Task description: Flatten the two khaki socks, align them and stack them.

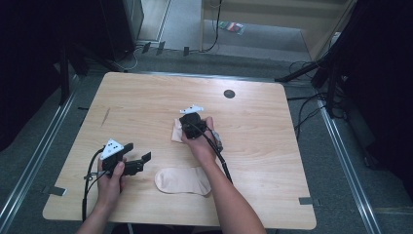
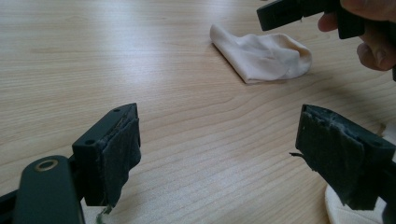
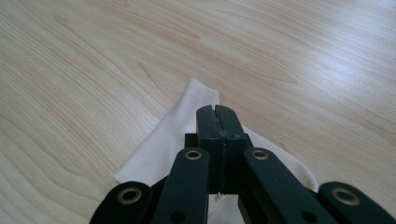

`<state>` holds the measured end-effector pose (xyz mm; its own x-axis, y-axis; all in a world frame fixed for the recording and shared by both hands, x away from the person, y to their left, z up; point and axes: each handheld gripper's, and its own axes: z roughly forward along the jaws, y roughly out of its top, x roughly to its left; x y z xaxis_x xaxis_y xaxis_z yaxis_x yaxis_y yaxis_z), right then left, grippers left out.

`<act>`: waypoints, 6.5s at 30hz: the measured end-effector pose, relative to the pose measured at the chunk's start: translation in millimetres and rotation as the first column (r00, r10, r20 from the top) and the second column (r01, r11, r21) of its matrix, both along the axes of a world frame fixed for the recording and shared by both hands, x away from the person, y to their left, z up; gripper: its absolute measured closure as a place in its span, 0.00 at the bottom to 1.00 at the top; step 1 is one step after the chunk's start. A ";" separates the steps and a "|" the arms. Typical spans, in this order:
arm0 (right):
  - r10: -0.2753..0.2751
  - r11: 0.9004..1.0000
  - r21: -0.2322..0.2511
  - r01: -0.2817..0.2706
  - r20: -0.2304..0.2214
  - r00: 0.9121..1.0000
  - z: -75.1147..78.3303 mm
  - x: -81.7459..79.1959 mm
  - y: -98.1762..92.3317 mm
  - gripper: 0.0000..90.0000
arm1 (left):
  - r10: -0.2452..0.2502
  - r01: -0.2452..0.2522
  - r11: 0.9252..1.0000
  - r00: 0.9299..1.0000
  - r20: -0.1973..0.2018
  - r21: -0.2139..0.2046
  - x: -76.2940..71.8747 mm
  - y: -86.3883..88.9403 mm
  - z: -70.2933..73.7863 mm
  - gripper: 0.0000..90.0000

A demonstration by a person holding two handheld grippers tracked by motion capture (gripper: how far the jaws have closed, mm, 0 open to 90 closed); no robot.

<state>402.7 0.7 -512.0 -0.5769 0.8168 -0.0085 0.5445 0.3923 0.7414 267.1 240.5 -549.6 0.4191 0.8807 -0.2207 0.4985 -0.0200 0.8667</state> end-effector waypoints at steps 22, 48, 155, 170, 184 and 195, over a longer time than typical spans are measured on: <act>0.030 0.999 -0.027 -0.029 0.017 0.999 -14.7 -0.9 10.9 0.97 | -0.002 0.002 1.000 1.000 -0.001 0.006 0.6 -0.5 -0.4 0.17; 0.110 0.972 0.217 -0.095 -0.057 0.992 27.0 -7.7 -25.5 0.96 | 0.005 -0.005 1.000 1.000 0.011 -0.009 -0.3 1.0 0.0 0.17; -0.056 0.980 0.189 0.062 -0.036 0.998 -5.9 -29.2 -100.8 0.98 | -0.082 0.092 0.992 0.990 -0.115 0.089 69.9 -45.2 24.2 0.99; -0.032 0.975 0.218 0.040 -0.039 0.999 14.8 -69.7 -112.9 0.98 | -0.124 0.129 0.990 0.988 -0.087 0.056 30.7 -43.7 41.4 0.99; 0.003 0.974 0.226 0.014 -0.073 0.997 9.9 -114.6 -120.0 0.98 | -0.154 0.158 0.987 0.983 -0.095 0.036 -17.8 -40.3 42.2 0.99; 0.020 0.974 0.227 0.003 -0.098 0.995 6.4 -139.9 -126.6 0.98 | -0.178 0.184 0.982 0.975 -0.131 0.039 -46.0 -44.6 34.1 0.99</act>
<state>262.7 -125.9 -505.6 -0.5722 0.7862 0.2336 0.6174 0.2254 0.7536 221.1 195.8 -515.5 0.5442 0.8041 -0.2393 0.5882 -0.1624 0.7922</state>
